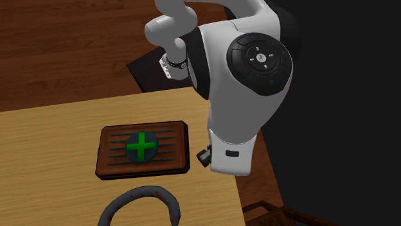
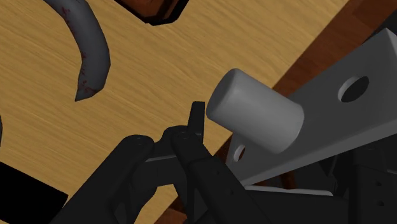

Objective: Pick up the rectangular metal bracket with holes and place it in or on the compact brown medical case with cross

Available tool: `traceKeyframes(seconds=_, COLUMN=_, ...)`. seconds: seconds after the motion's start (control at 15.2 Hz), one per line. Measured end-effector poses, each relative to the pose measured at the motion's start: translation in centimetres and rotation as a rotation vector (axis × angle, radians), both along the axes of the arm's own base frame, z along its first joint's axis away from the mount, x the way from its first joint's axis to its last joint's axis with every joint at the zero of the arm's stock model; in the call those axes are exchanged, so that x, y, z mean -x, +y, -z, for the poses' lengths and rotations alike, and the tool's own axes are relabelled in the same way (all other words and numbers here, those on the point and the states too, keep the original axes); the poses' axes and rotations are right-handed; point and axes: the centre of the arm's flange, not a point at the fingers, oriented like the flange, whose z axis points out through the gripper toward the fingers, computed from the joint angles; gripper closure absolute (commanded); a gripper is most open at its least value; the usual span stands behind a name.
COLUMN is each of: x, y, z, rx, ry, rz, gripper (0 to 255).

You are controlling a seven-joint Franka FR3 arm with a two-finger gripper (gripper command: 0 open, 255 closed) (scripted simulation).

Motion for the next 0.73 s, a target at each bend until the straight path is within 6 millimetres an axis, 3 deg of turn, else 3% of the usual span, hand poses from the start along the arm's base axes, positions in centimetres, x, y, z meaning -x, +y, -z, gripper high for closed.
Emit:
traceKeyframes(seconds=0.2, x=1.1, y=-1.1, z=-0.5, rx=0.0, ry=0.0, rz=0.0, gripper=255)
traceKeyframes(seconds=0.73, x=8.3, y=-8.2, z=-0.8, rx=0.0, ry=0.001, rz=0.001, gripper=255)
